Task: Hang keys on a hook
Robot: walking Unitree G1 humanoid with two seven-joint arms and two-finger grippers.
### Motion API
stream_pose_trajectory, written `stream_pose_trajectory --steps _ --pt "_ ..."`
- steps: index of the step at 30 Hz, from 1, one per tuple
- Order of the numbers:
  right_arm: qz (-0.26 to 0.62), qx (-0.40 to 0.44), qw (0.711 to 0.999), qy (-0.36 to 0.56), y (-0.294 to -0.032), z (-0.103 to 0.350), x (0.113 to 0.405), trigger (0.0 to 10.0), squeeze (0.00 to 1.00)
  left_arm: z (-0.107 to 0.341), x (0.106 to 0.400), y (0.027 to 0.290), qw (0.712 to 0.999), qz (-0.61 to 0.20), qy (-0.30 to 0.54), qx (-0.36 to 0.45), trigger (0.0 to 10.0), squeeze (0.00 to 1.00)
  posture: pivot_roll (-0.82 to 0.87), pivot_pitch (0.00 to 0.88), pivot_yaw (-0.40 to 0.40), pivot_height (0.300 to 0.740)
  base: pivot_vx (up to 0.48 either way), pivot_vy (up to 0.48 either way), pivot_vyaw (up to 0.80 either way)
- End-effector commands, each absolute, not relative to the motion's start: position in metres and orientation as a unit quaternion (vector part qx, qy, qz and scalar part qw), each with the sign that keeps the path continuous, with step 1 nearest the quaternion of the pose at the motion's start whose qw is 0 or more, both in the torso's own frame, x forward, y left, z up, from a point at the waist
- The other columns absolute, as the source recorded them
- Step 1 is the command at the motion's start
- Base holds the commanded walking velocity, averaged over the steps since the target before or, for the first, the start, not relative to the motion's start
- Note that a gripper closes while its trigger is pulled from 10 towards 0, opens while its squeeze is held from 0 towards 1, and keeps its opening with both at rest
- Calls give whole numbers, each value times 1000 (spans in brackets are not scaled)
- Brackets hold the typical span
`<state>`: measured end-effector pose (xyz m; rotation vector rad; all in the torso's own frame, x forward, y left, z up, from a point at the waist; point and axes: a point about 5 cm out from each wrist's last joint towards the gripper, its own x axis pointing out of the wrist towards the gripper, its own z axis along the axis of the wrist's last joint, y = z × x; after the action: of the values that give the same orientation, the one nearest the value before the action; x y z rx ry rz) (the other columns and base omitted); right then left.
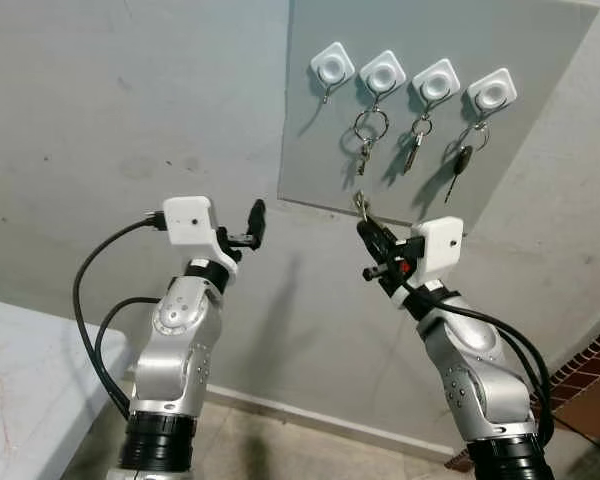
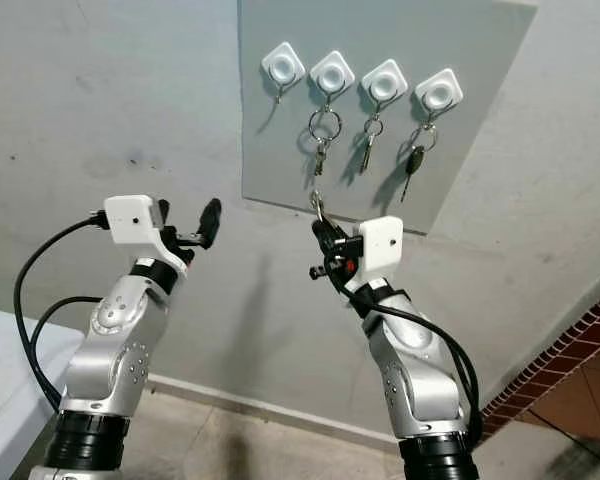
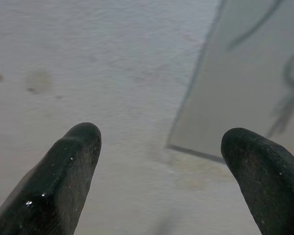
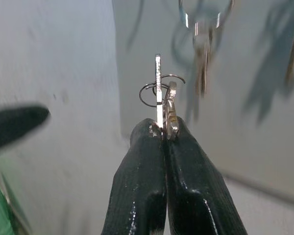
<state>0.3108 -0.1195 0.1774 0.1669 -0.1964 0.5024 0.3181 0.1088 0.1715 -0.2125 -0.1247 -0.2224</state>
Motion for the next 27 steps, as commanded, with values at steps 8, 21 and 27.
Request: stream_pose_trajectory --steps 8,21,27 --pt "264 96 947 -153 -111 218 332 10000 0 188 317 108 983 -136 -79 -94 10000 0 40 35 -46 724 0 0 0" --pt "271 101 940 -181 -102 240 348 10000 0 194 318 108 982 -145 -79 -96 10000 0 41 36 -44 724 0 0 0" --pt "266 105 939 -192 -100 245 352 10000 0 194 318 108 981 -148 -76 -95 10000 0 43 37 -45 724 0 0 0"
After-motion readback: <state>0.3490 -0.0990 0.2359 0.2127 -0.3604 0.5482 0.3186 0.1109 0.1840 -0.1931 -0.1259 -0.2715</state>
